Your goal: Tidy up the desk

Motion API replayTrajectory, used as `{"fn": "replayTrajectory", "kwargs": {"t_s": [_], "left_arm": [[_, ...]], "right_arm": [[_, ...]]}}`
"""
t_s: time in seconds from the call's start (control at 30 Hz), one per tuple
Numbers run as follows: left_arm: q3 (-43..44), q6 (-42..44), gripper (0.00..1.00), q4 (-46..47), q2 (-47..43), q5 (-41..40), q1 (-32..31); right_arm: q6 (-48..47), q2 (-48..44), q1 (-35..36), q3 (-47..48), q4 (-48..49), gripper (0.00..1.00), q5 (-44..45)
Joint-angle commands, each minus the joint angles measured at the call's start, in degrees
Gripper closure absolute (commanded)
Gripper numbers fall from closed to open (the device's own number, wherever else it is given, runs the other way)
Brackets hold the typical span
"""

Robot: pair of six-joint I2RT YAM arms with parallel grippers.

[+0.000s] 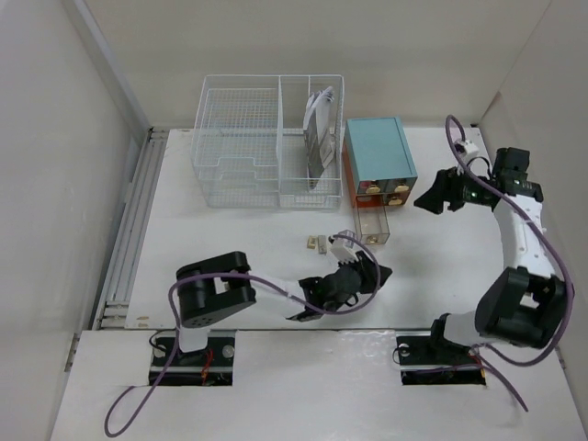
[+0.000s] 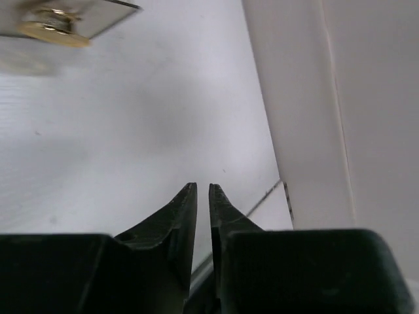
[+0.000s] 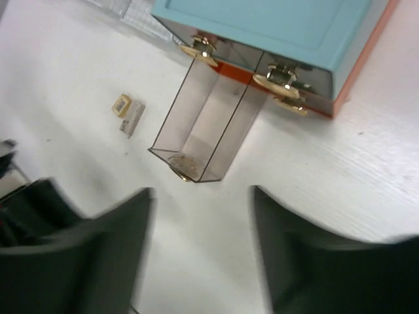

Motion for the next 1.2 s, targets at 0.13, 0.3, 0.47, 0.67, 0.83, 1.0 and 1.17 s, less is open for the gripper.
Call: {"fn": "replayTrajectory", "kwargs": {"t_s": [0.13,0.3,0.47,0.67,0.83,1.0,1.17], "left_arm": [[0.4,15.2,1.00,-17.8,-14.6,-8.6,-4.3],[0.6,10.7,0.76,-44.5,-19.8,-26.2,-4.3],[3.0,-0.1,0.54,-68.2,-18.7,-29.9,0.9],[1.7,4.4,0.54,-64.8,-16.8,-25.7,8.0],[1.1,15.6,0.54,-53.5,-15.7,-16.8,15.4],[3.9,23.8,0.54,-49.7,-12.5,-10.9,17.3],[5.3,28.0,0.54,-47.7,-11.0,-7.7,17.3]], "right_arm": [[-15.5,-16.3,4.2,-1.1,6.5,0.00,8.2],[-14.7,-28.2,13.2,-7.8,14.7,0.00,14.4],[-3.4,-29.8,26.2,-9.2,19.7,0.69,23.2],[3.3,-28.4,32.4,-9.2,22.7,0.83,26.5],[4.0,-27.9,33.0,-9.7,22.7,0.81,25.9],[4.0,-27.4,33.0,-10.3,22.7,0.81,24.2],[4.0,-26.8,33.0,-10.8,22.7,0.79,24.2]]}}
